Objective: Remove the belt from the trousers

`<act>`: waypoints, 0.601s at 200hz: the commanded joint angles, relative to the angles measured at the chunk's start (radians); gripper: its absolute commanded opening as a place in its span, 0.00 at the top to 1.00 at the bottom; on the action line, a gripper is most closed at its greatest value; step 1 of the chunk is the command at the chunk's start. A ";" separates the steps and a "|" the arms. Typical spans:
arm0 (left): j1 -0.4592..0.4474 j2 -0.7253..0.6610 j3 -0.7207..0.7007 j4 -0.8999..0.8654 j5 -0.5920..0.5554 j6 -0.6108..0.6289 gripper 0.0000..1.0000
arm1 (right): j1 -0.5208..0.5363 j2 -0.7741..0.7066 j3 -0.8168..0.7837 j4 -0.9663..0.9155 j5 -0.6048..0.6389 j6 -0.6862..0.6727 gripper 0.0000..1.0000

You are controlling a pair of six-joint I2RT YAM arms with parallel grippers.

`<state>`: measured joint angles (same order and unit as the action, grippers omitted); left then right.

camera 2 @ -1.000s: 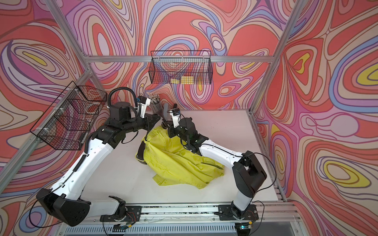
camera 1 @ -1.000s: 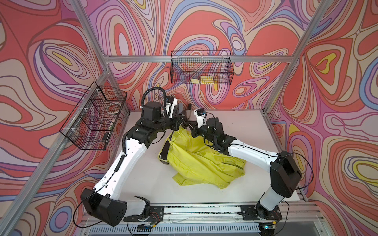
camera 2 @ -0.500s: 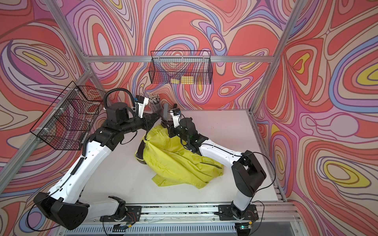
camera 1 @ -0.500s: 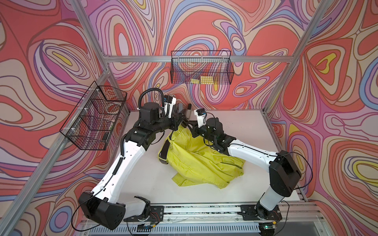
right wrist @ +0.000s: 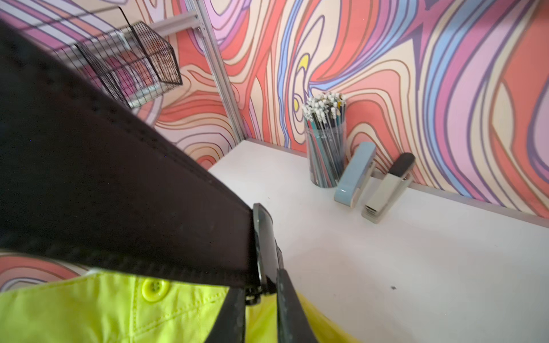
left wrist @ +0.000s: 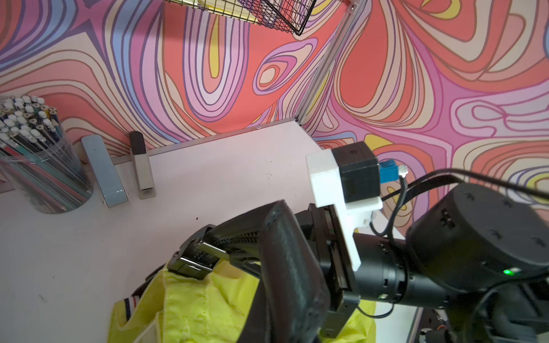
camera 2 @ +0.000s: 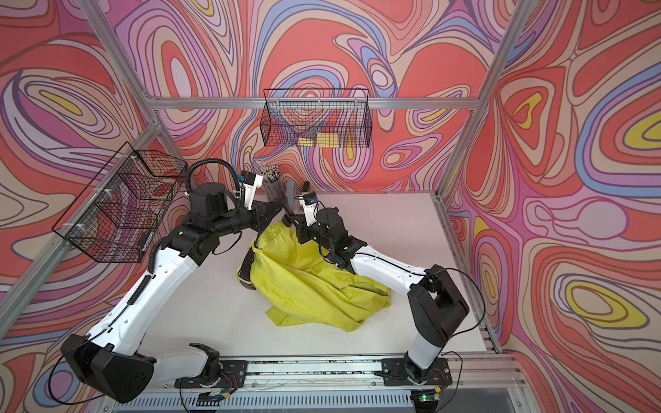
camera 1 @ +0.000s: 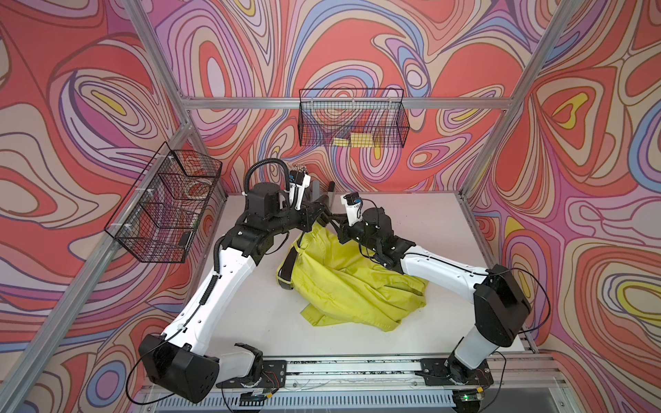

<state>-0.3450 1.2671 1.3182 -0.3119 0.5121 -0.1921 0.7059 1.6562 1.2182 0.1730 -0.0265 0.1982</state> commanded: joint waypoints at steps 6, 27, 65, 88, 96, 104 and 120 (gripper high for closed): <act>-0.006 -0.154 -0.060 0.207 0.065 0.171 0.81 | -0.048 -0.035 0.007 -0.487 0.262 -0.086 1.00; -0.007 -0.161 -0.136 0.213 0.008 0.254 0.48 | -0.048 -0.088 0.094 -0.641 0.359 -0.132 1.00; -0.008 -0.113 -0.142 0.212 -0.001 0.377 0.27 | -0.048 -0.057 0.266 -0.859 0.385 -0.155 1.00; -0.034 -0.100 -0.132 0.230 0.080 0.472 0.24 | -0.048 -0.027 0.334 -0.925 0.339 -0.144 1.00; -0.060 -0.103 -0.140 0.238 0.083 0.531 0.23 | -0.048 -0.023 0.348 -0.934 0.324 -0.141 1.00; -0.091 -0.102 -0.149 0.241 0.065 0.591 0.22 | -0.048 -0.019 0.366 -0.946 0.313 -0.134 1.00; -0.162 -0.083 -0.153 0.236 0.005 0.687 0.21 | -0.047 -0.001 0.413 -0.986 0.293 -0.131 1.00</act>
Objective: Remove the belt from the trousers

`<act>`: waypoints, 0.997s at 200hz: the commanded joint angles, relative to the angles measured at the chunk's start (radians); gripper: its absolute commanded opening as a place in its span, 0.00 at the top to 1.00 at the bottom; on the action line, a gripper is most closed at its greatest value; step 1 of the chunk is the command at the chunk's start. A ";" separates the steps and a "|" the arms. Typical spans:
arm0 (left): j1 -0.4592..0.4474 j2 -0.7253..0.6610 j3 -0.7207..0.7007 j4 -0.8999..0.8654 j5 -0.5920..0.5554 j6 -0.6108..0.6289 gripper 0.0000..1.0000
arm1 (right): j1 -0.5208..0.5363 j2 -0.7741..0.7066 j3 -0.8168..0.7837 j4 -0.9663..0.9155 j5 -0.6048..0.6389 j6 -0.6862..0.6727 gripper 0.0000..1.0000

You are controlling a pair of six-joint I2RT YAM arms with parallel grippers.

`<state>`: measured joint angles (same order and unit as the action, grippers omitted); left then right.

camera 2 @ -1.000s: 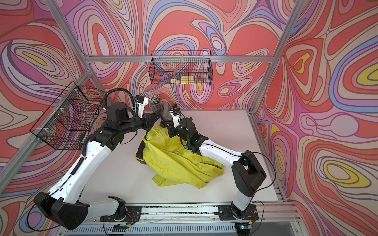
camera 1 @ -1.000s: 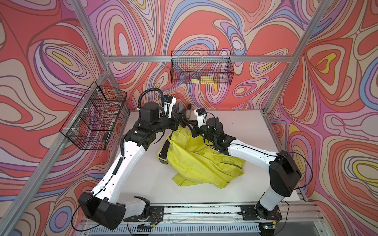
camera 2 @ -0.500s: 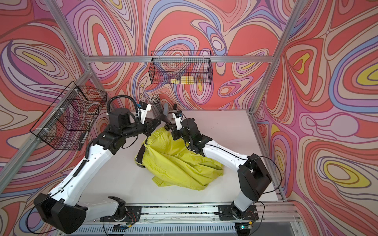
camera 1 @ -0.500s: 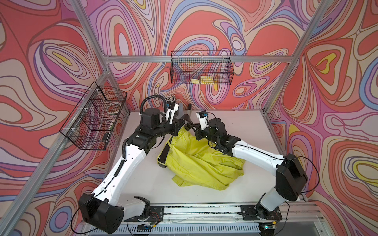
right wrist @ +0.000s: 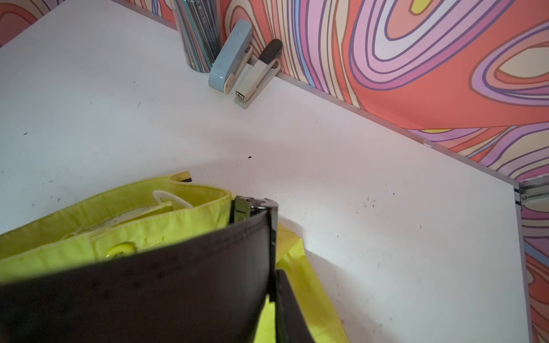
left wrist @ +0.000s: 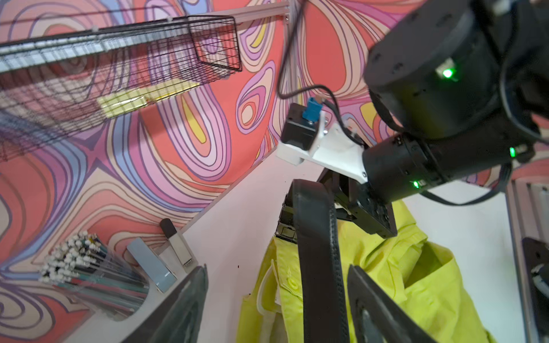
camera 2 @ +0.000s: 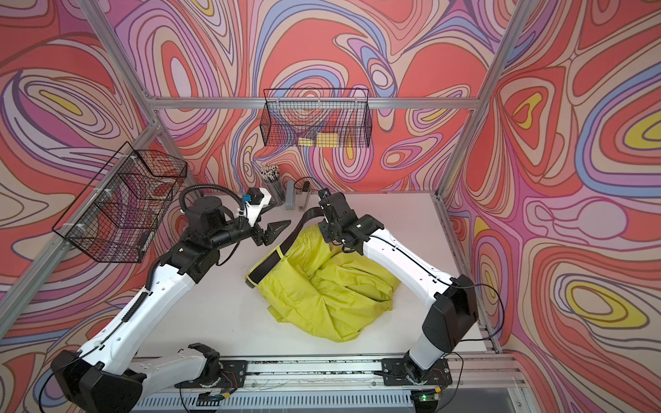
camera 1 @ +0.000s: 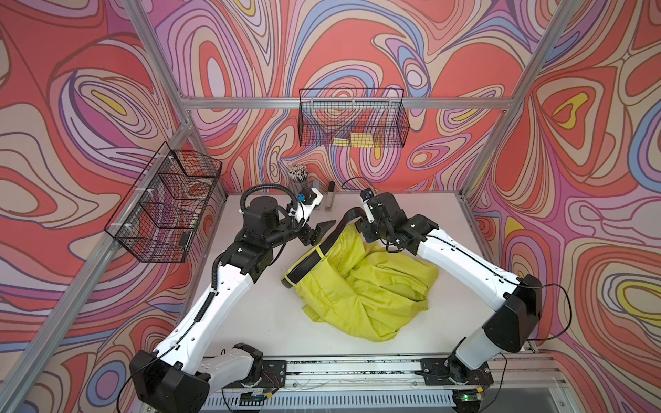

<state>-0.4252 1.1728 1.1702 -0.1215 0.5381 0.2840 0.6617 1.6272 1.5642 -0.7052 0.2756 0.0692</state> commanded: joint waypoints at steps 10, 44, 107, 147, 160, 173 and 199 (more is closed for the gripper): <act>-0.114 0.027 -0.003 0.051 -0.052 0.240 0.21 | -0.003 0.043 0.096 -0.134 -0.018 0.000 1.00; -0.176 0.076 -0.008 0.140 -0.159 0.279 0.21 | -0.003 0.074 0.164 -0.205 -0.051 0.006 1.00; -0.204 0.204 0.038 0.222 -0.308 0.340 0.31 | -0.003 0.090 0.218 -0.265 -0.128 0.007 1.00; -0.216 0.258 0.099 0.228 -0.325 0.329 0.73 | -0.004 0.106 0.224 -0.275 -0.187 -0.009 1.00; -0.216 0.255 0.112 0.222 -0.326 0.290 0.92 | -0.003 0.107 0.219 -0.269 -0.187 -0.009 1.00; -0.215 0.246 0.126 0.202 -0.337 0.245 1.00 | -0.005 0.091 0.192 -0.233 -0.178 -0.005 1.00; -0.214 0.231 0.182 0.099 -0.359 0.143 1.00 | -0.015 -0.043 0.018 -0.003 -0.187 0.021 0.65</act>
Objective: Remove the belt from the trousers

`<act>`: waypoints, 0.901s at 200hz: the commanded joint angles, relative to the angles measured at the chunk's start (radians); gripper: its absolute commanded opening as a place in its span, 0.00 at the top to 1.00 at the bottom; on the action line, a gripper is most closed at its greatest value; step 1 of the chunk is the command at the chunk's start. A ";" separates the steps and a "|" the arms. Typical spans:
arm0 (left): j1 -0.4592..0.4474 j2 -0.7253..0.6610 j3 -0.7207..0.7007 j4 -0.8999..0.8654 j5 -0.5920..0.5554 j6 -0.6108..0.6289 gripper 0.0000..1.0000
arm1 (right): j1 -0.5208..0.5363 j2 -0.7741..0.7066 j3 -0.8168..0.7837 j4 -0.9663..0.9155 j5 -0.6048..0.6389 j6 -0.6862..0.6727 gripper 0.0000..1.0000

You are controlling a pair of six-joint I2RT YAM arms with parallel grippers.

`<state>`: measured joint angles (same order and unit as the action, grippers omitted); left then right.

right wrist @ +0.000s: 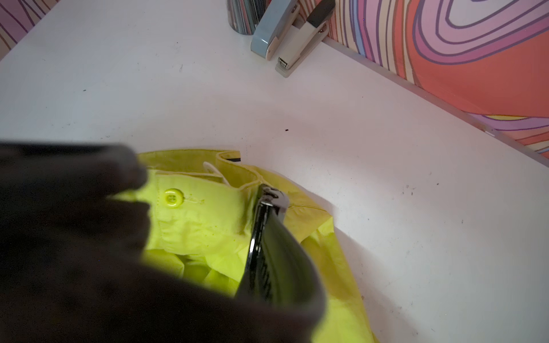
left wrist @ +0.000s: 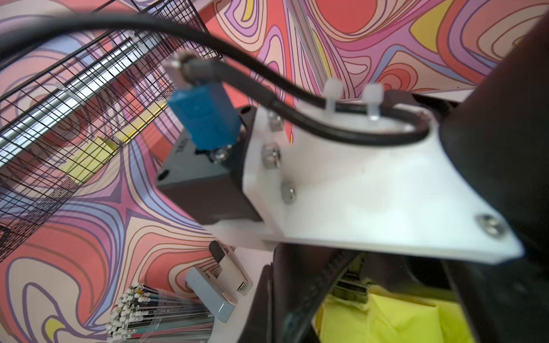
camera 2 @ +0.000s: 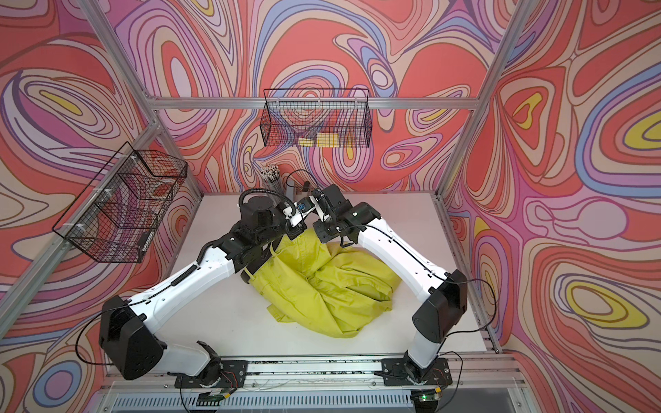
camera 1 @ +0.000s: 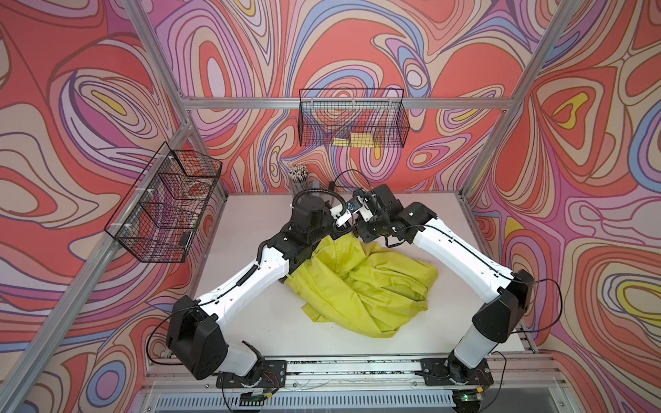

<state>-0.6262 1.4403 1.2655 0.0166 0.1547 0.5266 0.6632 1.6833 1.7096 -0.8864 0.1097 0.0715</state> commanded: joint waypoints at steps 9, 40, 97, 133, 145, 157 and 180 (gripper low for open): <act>-0.013 -0.041 0.112 -0.078 0.014 -0.136 1.00 | -0.019 -0.168 -0.207 0.286 -0.013 0.037 0.60; -0.011 -0.049 0.173 -0.173 -0.028 -0.239 1.00 | -0.020 -0.390 -0.493 0.675 0.027 0.105 0.56; 0.009 -0.029 0.265 -0.272 -0.095 -0.409 1.00 | -0.021 -0.389 -0.528 0.830 -0.033 0.132 0.54; 0.025 -0.024 0.290 -0.317 -0.073 -0.491 1.00 | -0.020 -0.318 -0.524 0.893 -0.105 0.131 0.52; 0.027 -0.024 0.297 -0.326 -0.063 -0.504 1.00 | -0.020 -0.303 -0.531 0.925 -0.119 0.131 0.52; 0.029 -0.024 0.302 -0.333 -0.055 -0.511 1.00 | -0.020 -0.288 -0.531 0.946 -0.124 0.132 0.52; 0.034 -0.027 0.304 -0.339 -0.048 -0.523 1.00 | -0.020 -0.256 -0.515 0.953 -0.132 0.133 0.52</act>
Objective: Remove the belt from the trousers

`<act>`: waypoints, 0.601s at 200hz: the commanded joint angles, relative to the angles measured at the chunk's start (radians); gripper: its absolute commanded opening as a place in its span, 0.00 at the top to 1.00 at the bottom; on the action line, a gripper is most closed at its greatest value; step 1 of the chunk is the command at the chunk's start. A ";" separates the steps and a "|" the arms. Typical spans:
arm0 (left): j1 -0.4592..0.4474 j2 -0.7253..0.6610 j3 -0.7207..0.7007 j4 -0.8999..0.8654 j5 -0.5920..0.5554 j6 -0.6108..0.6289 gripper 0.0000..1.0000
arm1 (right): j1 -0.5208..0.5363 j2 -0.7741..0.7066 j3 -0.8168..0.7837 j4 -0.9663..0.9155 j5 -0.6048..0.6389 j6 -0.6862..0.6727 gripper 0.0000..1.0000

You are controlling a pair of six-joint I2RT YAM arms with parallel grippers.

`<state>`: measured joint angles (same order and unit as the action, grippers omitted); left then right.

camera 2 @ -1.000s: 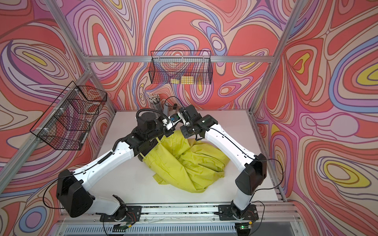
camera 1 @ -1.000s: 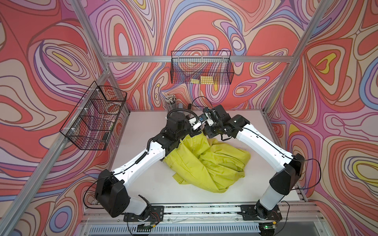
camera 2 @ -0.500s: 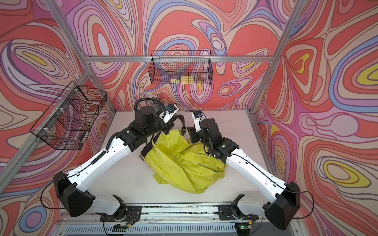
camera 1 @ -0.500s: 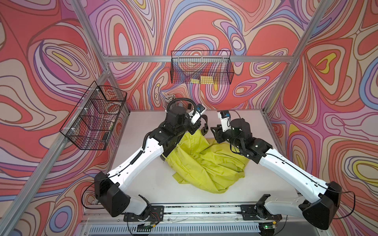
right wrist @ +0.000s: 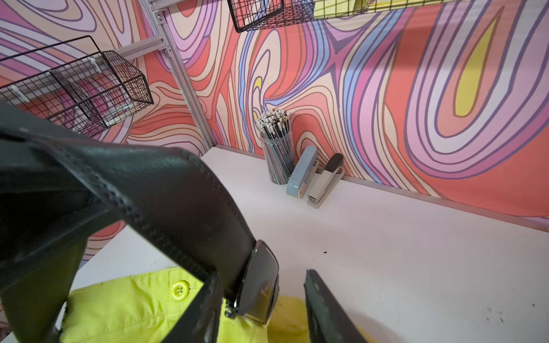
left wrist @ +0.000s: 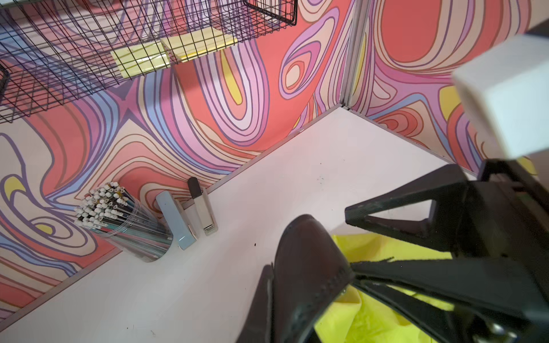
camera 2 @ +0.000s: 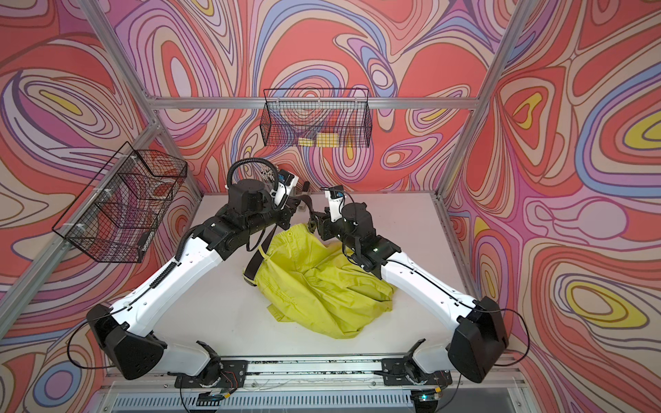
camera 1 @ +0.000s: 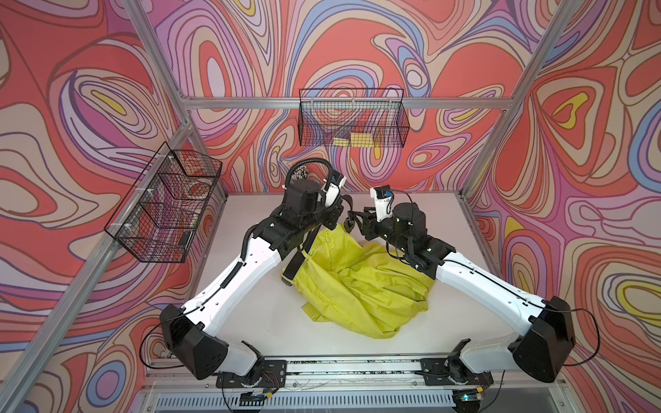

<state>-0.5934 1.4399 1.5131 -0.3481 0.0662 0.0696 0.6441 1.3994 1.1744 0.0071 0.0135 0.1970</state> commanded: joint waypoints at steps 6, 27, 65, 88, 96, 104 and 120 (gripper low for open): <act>0.004 -0.028 0.058 0.023 0.045 -0.069 1.00 | -0.001 0.035 0.022 0.063 -0.043 0.009 0.52; 0.012 -0.029 0.059 0.017 0.051 -0.089 1.00 | -0.001 0.051 0.018 0.077 -0.072 0.009 0.52; 0.047 -0.019 0.078 -0.032 0.035 -0.151 1.00 | -0.001 0.032 -0.048 0.152 -0.085 0.016 0.55; 0.069 -0.013 0.083 -0.052 0.031 -0.178 1.00 | -0.001 0.015 -0.086 0.189 -0.050 0.020 0.60; 0.074 -0.011 0.083 -0.055 0.032 -0.184 1.00 | -0.001 0.013 -0.095 0.200 -0.047 0.019 0.61; 0.077 -0.009 0.085 -0.058 0.033 -0.188 1.00 | -0.002 0.015 -0.096 0.205 -0.047 0.019 0.62; 0.081 -0.006 0.088 -0.060 0.038 -0.195 1.00 | -0.001 0.026 -0.082 0.206 -0.062 0.015 0.62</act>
<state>-0.5209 1.4403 1.5490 -0.4263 0.0780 -0.0635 0.6418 1.4387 1.0878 0.1650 -0.0437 0.2108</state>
